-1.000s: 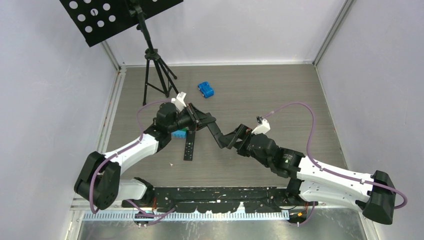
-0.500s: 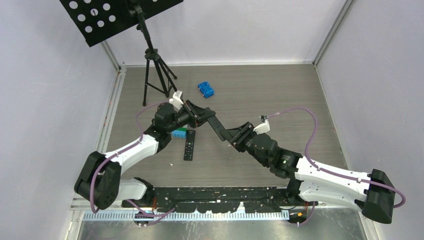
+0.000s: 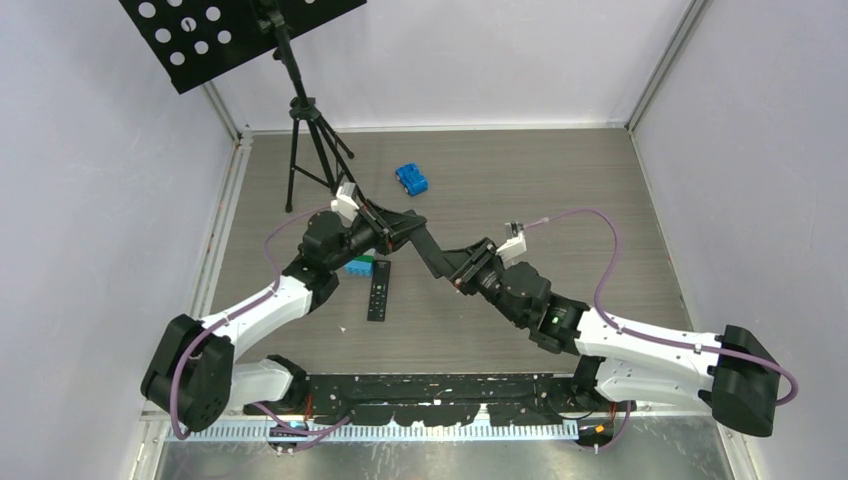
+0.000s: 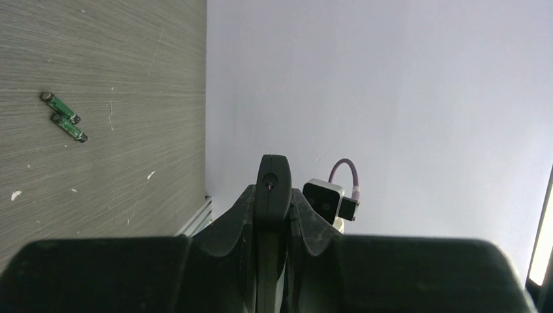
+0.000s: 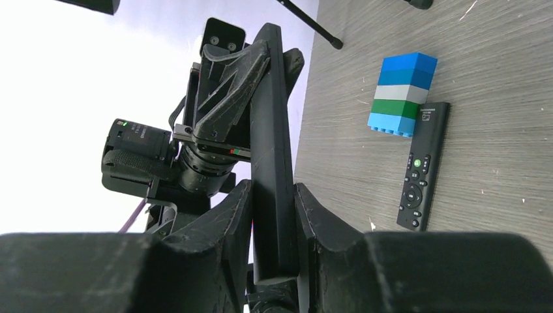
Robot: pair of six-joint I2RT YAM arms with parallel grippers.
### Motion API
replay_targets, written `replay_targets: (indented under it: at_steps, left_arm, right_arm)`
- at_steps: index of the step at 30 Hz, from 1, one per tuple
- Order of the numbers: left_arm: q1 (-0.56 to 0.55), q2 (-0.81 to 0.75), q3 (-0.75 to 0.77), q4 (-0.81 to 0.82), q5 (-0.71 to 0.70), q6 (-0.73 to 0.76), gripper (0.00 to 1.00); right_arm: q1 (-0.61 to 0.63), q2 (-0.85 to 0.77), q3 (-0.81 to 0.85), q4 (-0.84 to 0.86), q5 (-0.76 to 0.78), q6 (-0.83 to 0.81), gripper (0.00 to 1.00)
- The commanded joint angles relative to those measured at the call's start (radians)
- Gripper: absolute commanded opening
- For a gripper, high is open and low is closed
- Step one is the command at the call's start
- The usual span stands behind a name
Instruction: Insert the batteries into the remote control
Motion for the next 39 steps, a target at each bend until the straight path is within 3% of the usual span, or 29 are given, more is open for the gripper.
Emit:
replay_targets:
  at_steps: [1, 8, 9, 14, 16, 18, 24, 27, 29, 33, 36, 39]
  left_arm:
    - [-0.083, -0.053, -0.012, 0.158, 0.154, -0.06, 0.0]
    - [-0.073, -0.08, 0.03, 0.032, 0.154, 0.15, 0.0]
    - [-0.068, -0.083, 0.044, 0.001, 0.159, 0.192, 0.0]
    - [-0.053, -0.08, 0.126, -0.133, 0.228, 0.377, 0.0]
    - [-0.053, -0.069, 0.156, -0.17, 0.266, 0.433, 0.0]
    - [-0.053, -0.057, 0.176, -0.18, 0.315, 0.473, 0.0]
    - [-0.052, -0.026, 0.206, -0.149, 0.448, 0.506, 0.0]
    - [-0.052, -0.026, 0.213, -0.116, 0.49, 0.506, 0.0]
    - [-0.052, -0.028, 0.214, -0.105, 0.507, 0.506, 0.0]
    - [-0.053, -0.03, 0.215, -0.087, 0.535, 0.497, 0.0]
    - [-0.052, -0.034, 0.213, -0.087, 0.543, 0.495, 0.01]
    - [-0.05, -0.043, 0.209, -0.103, 0.528, 0.509, 0.17]
  right_arm:
    - [-0.035, 0.089, 0.054, 0.03, -0.022, -0.107, 0.26]
    - [-0.115, 0.013, 0.036, -0.005, -0.178, -0.207, 0.29]
    - [-0.123, -0.014, 0.035, -0.031, -0.213, -0.241, 0.32]
    - [-0.128, -0.193, -0.009, -0.111, -0.295, -0.4, 0.75]
    - [-0.13, -0.257, -0.013, -0.136, -0.346, -0.462, 0.85]
    - [-0.131, -0.292, 0.006, -0.191, -0.412, -0.524, 0.91]
    - [-0.131, -0.208, 0.086, -0.274, -0.664, -0.626, 0.92]
    - [-0.132, -0.112, 0.12, -0.26, -0.709, -0.621, 0.84]
    - [-0.132, -0.065, 0.132, -0.223, -0.72, -0.603, 0.73]
    - [-0.135, 0.005, 0.107, -0.034, -0.746, -0.523, 0.36]
    - [-0.14, 0.037, 0.093, 0.049, -0.744, -0.467, 0.18]
    - [-0.15, 0.032, 0.08, 0.065, -0.718, -0.442, 0.06]
